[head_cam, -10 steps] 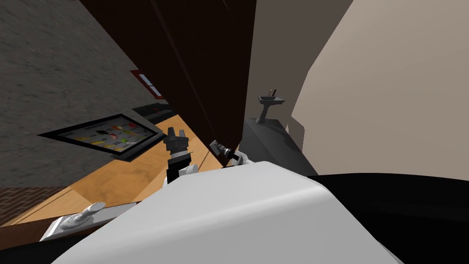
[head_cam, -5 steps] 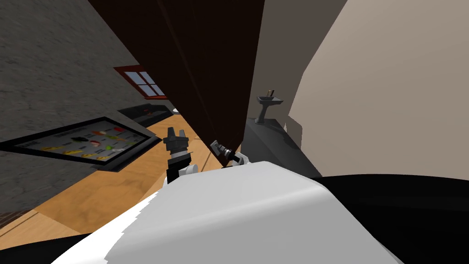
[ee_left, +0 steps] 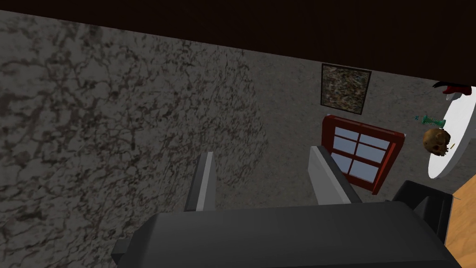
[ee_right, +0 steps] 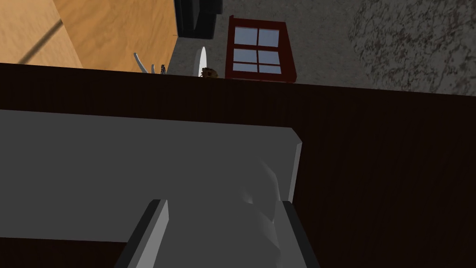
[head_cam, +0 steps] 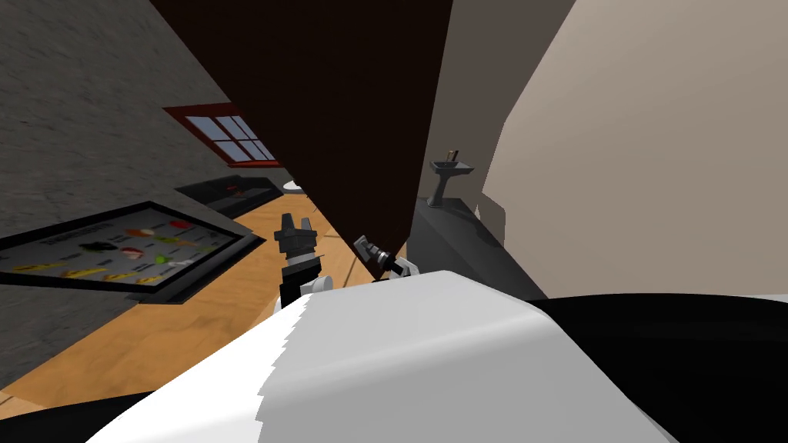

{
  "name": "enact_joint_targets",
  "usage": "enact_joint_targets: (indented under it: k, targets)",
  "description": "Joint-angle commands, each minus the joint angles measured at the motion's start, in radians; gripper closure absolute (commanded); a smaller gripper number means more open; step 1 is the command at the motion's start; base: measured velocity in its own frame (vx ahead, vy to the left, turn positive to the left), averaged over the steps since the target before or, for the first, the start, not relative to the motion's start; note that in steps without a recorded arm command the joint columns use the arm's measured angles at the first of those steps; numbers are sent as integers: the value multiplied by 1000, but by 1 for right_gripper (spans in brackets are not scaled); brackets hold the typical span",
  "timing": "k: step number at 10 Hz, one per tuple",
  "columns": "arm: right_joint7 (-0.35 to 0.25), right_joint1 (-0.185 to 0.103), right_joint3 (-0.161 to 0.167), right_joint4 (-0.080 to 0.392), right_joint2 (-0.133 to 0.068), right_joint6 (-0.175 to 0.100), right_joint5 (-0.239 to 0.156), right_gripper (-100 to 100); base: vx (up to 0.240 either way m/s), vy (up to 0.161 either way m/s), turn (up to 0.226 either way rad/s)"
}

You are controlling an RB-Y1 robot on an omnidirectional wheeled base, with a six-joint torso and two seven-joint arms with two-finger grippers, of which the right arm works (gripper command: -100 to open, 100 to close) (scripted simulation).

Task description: Push the door open

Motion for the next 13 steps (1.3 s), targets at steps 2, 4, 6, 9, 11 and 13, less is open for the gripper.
enact_joint_targets:
  k: [2, 4, 6, 9, 11, 13]
  targets:
    - [-4, 32, -27, -24, 1, 16, 26, 100, 57, 154, -141]
    - [-6, 53, -37, -42, 10, 21, 44, 100, 96, 182, -130]
    - [-8, 81, -51, -65, 25, 29, 68, 100, 72, 205, -181]
    - [-9, 94, -52, -69, 32, 29, 79, 100, 42, 160, -75]
    - [3, 92, -77, -64, 10, 30, 74, 100, 82, 145, -90]
    - [13, 91, -97, -59, 4, 31, 70, 100, 88, 191, -79]
